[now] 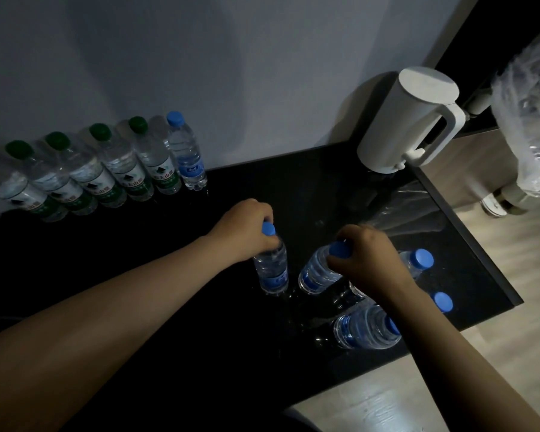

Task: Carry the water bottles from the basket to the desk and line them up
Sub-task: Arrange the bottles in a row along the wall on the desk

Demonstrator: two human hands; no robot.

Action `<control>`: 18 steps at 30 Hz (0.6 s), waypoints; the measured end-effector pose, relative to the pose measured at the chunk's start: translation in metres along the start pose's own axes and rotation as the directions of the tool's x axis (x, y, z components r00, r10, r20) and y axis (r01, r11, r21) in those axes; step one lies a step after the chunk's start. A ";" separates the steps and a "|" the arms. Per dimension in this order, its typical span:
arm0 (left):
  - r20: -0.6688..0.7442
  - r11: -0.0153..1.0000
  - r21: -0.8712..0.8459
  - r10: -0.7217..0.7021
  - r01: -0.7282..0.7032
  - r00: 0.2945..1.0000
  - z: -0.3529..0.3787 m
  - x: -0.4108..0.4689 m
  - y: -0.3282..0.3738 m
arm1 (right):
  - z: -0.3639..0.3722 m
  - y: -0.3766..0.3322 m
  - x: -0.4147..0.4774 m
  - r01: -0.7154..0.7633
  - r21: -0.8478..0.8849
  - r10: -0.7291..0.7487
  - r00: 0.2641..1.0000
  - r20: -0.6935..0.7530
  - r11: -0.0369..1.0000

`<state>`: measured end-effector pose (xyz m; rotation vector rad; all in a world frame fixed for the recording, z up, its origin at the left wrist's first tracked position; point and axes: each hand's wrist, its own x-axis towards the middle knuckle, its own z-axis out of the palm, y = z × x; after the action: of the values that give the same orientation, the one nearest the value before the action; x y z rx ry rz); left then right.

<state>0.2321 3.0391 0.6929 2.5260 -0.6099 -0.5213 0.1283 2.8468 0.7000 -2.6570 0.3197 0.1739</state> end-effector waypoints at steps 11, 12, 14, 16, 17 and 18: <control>0.025 0.992 0.045 0.120 -0.121 0.993 -0.035 0.024 -0.019 | -0.015 -0.010 0.026 0.072 0.013 -0.071 0.995 -0.066 0.997; 0.014 0.991 0.057 0.122 -0.123 0.992 -0.042 0.030 -0.021 | -0.016 -0.012 0.030 0.085 0.011 -0.084 0.994 -0.068 0.996; -0.011 0.989 0.080 0.125 -0.124 0.992 -0.056 0.043 -0.025 | -0.018 -0.017 0.039 0.105 0.010 -0.104 0.993 -0.060 0.994; -0.038 0.986 0.105 0.130 -0.126 0.991 -0.068 0.056 -0.030 | -0.021 -0.021 0.050 0.118 0.009 -0.117 0.992 -0.037 0.993; -0.047 0.985 0.113 0.133 -0.127 0.990 -0.074 0.062 -0.032 | -0.022 -0.023 0.056 0.125 0.007 -0.125 0.992 -0.030 0.992; -0.054 0.984 0.121 0.135 -0.128 0.989 -0.079 0.068 -0.035 | -0.023 -0.025 0.063 0.134 0.006 -0.134 0.991 -0.029 0.991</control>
<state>0.3360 3.0607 0.7220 2.5774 -0.7990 -0.3677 0.1965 2.8455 0.7203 -2.6635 0.1502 0.0916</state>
